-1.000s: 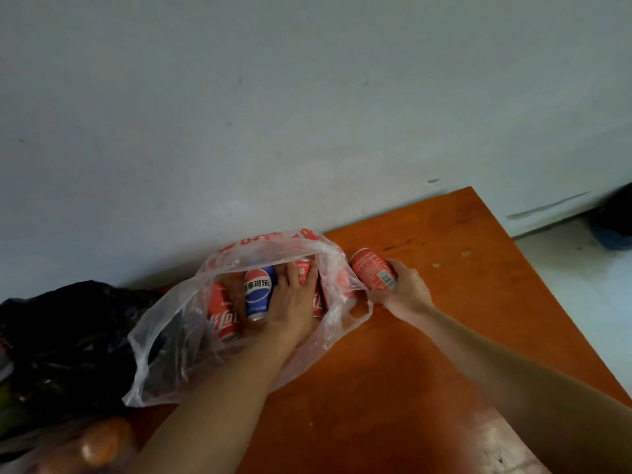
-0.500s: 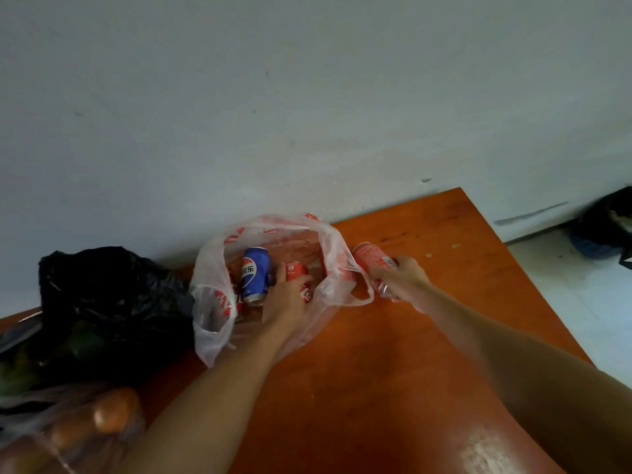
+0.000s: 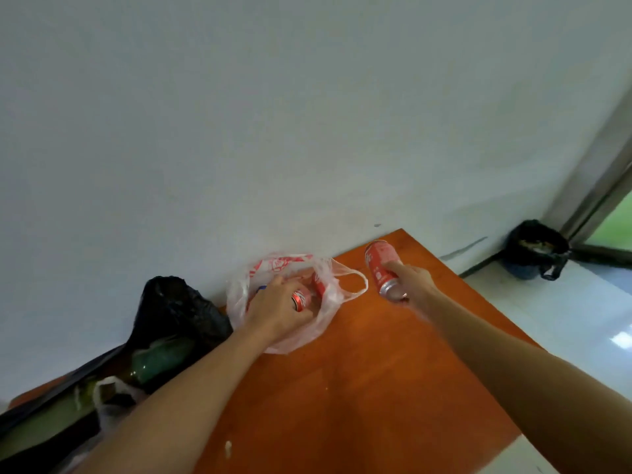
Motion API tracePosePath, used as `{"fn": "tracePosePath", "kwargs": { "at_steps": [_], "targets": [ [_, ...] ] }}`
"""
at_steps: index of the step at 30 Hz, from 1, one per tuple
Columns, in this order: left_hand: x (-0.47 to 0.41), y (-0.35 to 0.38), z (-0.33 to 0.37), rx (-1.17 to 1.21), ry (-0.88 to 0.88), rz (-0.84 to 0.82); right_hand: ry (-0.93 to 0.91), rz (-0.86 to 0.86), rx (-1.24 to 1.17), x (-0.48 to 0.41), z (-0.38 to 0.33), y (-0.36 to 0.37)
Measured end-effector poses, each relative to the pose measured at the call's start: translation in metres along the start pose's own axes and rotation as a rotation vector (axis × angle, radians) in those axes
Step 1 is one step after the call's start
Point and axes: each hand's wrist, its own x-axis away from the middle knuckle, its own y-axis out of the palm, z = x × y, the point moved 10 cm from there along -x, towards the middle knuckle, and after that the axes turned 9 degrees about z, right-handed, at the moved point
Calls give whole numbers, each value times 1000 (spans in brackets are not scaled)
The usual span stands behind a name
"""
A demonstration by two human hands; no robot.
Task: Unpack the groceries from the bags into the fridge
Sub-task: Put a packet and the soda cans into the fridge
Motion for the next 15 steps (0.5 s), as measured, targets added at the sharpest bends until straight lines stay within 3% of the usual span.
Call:
{"fn": "tracePosePath", "kwargs": {
  "at_steps": [7, 15],
  "targets": [
    [9, -48, 119, -91, 260, 36, -274, 34, 19, 86, -51, -120],
    [57, -26, 333, -67, 634, 16, -456, 498, 172, 175, -47, -335]
  ]
}}
